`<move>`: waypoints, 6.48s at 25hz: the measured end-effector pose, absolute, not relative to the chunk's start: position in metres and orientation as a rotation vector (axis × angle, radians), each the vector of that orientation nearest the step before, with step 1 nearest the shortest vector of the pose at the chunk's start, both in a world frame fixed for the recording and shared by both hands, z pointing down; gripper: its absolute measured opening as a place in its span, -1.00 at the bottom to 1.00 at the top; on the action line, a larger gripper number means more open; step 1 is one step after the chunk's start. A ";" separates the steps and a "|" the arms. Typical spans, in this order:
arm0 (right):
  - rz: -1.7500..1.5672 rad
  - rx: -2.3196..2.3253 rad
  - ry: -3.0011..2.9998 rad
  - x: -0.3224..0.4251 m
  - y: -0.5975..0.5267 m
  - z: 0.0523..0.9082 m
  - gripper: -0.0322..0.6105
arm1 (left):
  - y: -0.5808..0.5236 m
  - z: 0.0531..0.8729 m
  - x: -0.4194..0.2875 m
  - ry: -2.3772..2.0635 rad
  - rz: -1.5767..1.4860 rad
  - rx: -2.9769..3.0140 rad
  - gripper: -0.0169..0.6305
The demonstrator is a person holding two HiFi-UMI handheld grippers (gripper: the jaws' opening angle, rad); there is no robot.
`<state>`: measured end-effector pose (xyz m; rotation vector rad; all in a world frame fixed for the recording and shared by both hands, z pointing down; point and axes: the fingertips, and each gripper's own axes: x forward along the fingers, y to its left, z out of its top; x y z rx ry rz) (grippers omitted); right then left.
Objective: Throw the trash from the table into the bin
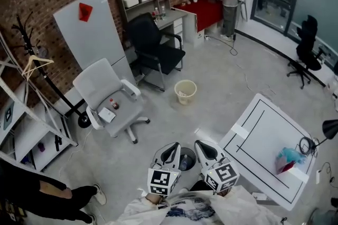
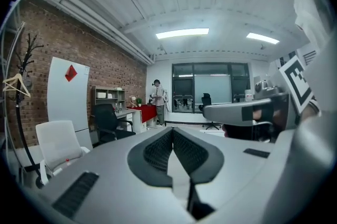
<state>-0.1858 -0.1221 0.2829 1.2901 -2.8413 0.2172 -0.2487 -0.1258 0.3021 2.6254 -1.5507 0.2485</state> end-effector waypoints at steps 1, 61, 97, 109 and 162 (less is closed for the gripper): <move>0.215 1.291 -2.841 -0.187 -0.122 0.282 -0.83 | -0.126 0.301 -0.250 -1.553 0.246 2.626 -0.92; 0.456 2.235 -2.273 0.261 0.079 0.332 -0.84 | 0.037 0.356 0.213 -0.568 0.519 2.956 -0.92; 0.547 2.483 -2.104 0.421 0.150 0.348 -0.84 | 0.059 0.367 0.350 -0.487 0.595 3.022 -0.92; 0.560 2.530 -2.005 0.468 0.083 0.349 -0.83 | -0.009 0.396 0.401 -0.364 0.664 3.007 -0.92; 0.700 2.573 -1.883 0.508 0.056 0.372 -0.83 | -0.035 0.496 0.439 -0.140 1.043 2.802 -0.80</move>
